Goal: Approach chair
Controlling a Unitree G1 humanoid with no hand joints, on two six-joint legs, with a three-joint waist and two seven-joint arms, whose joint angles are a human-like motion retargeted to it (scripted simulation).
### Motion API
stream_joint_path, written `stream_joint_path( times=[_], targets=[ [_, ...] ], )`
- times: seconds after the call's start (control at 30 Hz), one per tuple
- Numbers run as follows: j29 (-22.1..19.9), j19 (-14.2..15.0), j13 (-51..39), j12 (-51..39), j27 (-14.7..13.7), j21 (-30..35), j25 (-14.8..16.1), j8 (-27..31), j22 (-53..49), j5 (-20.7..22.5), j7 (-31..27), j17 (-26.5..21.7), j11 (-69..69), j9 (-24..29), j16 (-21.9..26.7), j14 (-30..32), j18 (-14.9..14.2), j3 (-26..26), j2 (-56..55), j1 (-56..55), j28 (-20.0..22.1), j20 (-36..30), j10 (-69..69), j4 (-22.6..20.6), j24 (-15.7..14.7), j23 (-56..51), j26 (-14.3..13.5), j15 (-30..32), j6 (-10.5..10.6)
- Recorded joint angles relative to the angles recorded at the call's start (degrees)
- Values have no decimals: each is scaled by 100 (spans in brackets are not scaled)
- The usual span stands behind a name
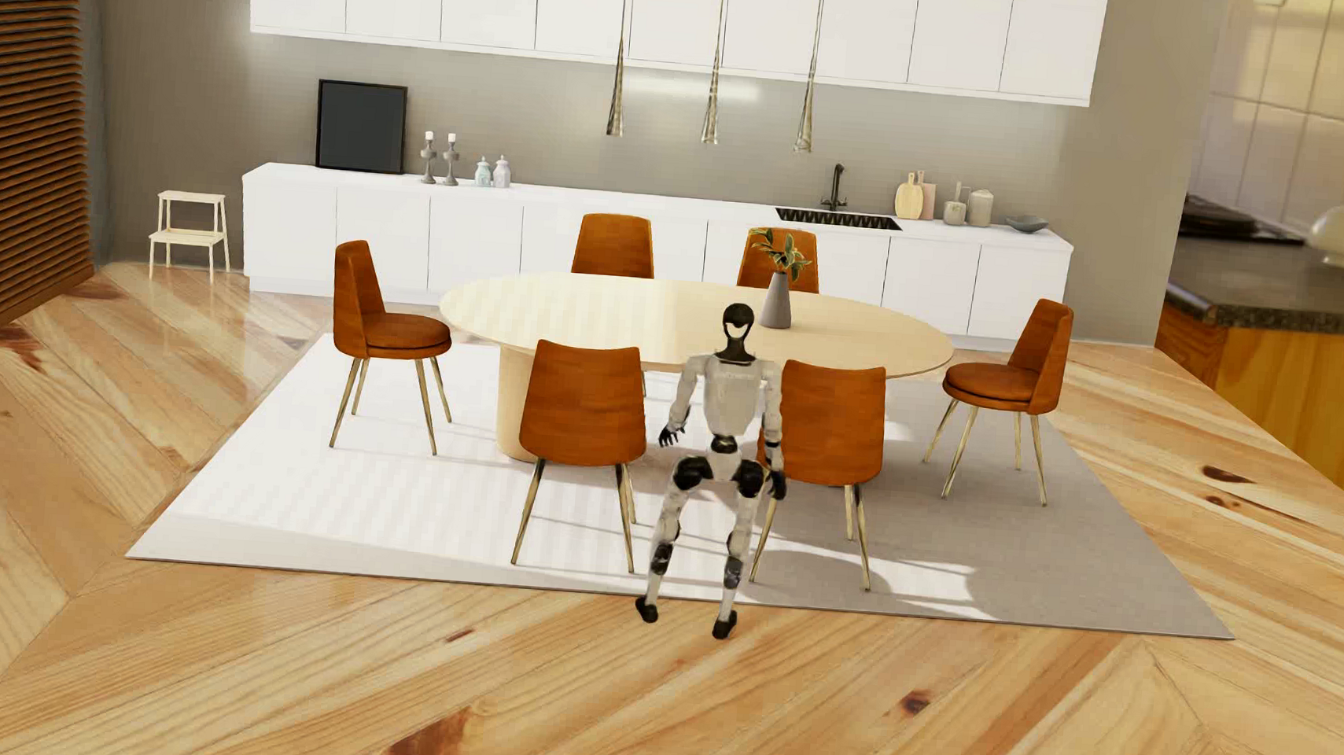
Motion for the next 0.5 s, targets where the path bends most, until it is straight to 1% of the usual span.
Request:
stream_joint_path(
  times=[0.03, 0.07, 0.13, 0.17, 0.2, 0.23, 0.27, 0.3, 0.33, 0.37, 0.4, 0.43, 0.47, 0.5],
  targets=[
    [-190, 12, -28, 107, -34, -119, 50, 12, 470, 81, 185, 67, -84, 19, -39, -27, 27, -18, 31, -99, -83, -53, 212, 144, 111, -91, 152, 15, 32],
    [-316, 48, -87, 271, -63, -186, 80, 64, 875, 157, 381, 112, -167, 30, -114, -237, 0, -20, 42, -158, -141, -3, 424, 267, -18, -157, 241, 45, 60],
    [-368, 117, -229, 671, -160, -202, 92, 264, 1535, 252, 902, 125, -333, 23, -275, -716, 288, 7, 38, -129, -86, 206, 730, 434, -582, -278, 272, 137, 96],
    [-337, 144, -330, 896, -156, -151, 100, 364, 1797, 269, 1166, 157, -372, 12, -328, -764, 417, 36, 26, 0, -43, 257, 697, 455, -802, -366, 272, 172, 109],
    [-273, 177, -296, 1076, -332, -128, 105, 465, 2062, 274, 1348, 90, -388, -3, -361, -540, 532, 70, 21, 200, -7, 237, 453, 384, -939, -453, 292, 179, 124],
    [-204, 202, -276, 1230, -492, -89, 98, 537, 2280, 272, 1655, 35, -402, -24, -473, -677, 579, 89, 30, 476, 33, 371, 33, 379, -1258, -560, 358, 185, 140],
    [-170, 220, -277, 1302, -607, -90, 86, 601, 2468, 256, 1801, 11, -419, -42, -608, -720, 638, 110, 53, 696, 78, 427, -305, 318, -1532, -664, 400, 190, 152],
    [-195, 234, -247, 1315, -688, -195, 131, 610, 2671, 199, 1859, 27, -382, -55, -603, -666, 639, 124, 65, 859, 56, 223, -573, 224, -1504, -754, 382, 194, 148],
    [-296, 248, -195, 1264, -710, -406, 244, 585, 2890, 108, 1866, 126, -292, -68, -551, -587, 626, 131, 59, 968, -1, -50, -766, 116, -1362, -779, 399, 175, 124],
    [-429, 276, -167, 1177, -652, -638, 358, 535, 3043, 8, 1837, 276, -203, -81, -492, -521, 621, 130, 51, 1037, -32, -271, -911, 8, -1241, -729, 419, 170, 90],
    [-524, 311, -165, 1061, -540, -802, 402, 464, 3099, -93, 1777, 404, -152, -90, -436, -482, 645, 125, 58, 1063, -51, -393, -998, -98, -1218, -632, 401, 171, 58],
    [-538, 345, -178, 911, -429, -861, 360, 373, 3081, -191, 1705, 475, -127, -99, -372, -474, 688, 120, 84, 1060, -16, -473, -1024, -196, -1237, -510, 350, 157, 32],
    [-456, 373, -165, 750, -386, -815, 256, 268, 3000, -282, 1610, 466, -123, -108, -247, -480, 717, 119, 126, 1045, 29, -522, -1024, -289, -1251, -386, 258, 133, 7],
    [-367, 395, -220, 575, -270, -664, 85, 158, 2869, -362, 1501, 467, -139, -119, -176, -490, 732, 123, 176, 1023, 118, -532, -1011, -375, -1249, -254, 216, 126, -17]
  ],
)
